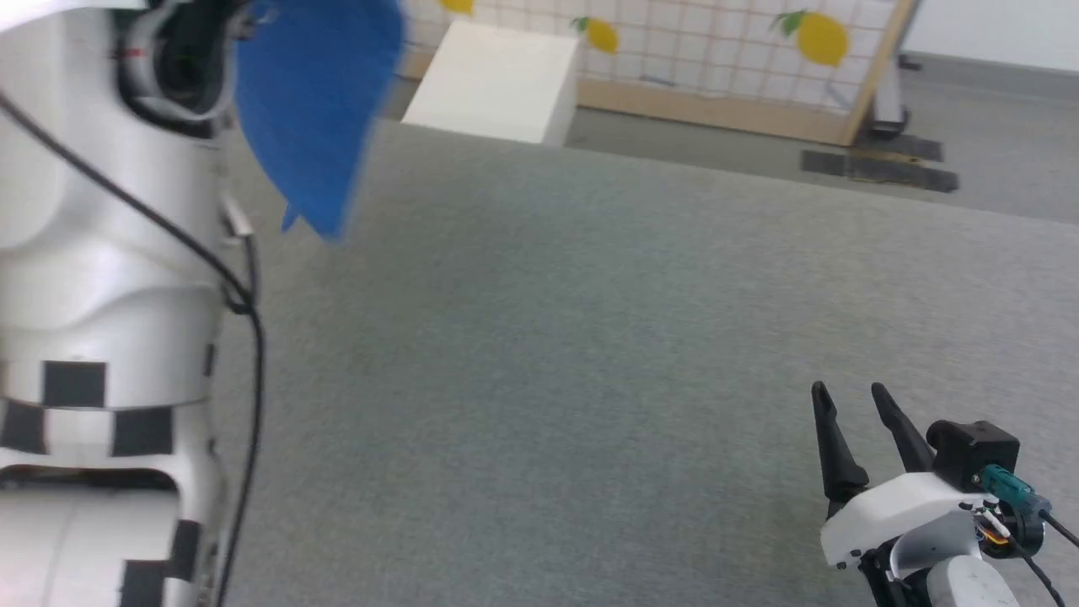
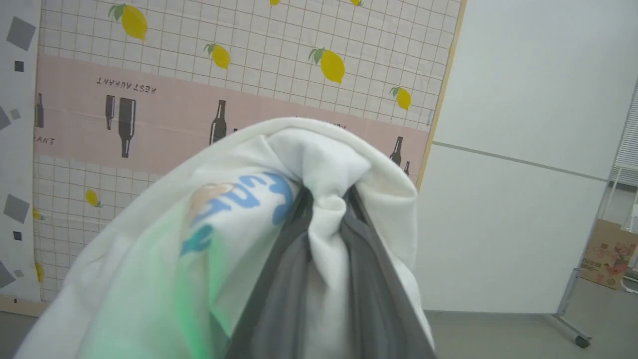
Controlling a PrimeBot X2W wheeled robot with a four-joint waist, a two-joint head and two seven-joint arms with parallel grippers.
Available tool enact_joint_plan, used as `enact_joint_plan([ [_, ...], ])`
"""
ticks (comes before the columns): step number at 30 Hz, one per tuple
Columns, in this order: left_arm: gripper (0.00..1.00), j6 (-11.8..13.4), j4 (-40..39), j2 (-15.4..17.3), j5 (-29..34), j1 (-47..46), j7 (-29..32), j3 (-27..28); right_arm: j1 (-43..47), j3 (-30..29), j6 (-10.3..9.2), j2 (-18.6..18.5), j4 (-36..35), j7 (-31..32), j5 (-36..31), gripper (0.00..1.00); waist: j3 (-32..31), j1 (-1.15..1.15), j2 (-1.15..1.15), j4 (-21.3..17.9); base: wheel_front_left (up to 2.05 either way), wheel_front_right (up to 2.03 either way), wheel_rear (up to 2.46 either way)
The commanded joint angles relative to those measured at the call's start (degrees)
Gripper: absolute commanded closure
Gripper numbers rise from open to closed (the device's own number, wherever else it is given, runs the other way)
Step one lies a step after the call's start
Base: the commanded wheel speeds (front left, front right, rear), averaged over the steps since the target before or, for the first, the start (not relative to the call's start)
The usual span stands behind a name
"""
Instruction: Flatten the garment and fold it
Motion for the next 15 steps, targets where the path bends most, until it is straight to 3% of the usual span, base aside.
enact_joint_plan([
  [1,1.0,-0.3,-0.2,-1.19,-1.44,-0.66,0.47,-0.7,0.04,0.02,-0.08,-0.05,0.47,-0.52,0.33,0.0,-2.62,0.0,0.0,-4.47,0.0,0.0,0.0],
  [7,1.0,-0.42,-0.25,-3.66,-4.75,3.57,4.14,-6.38,0.08,-1.36,-0.08,-0.05,1.45,-1.03,-0.15,0.0,-2.9,0.0,0.0,-9.67,0.0,0.0,0.0],
  [15,1.0,-0.44,3.39,-4.97,-7.25,17.86,8.93,-16.35,1.74,-3.93,-0.08,-0.05,0.91,-0.7,-1.21,0.0,-2.53,0.0,0.0,-13.26,0.0,0.0,0.0],
])
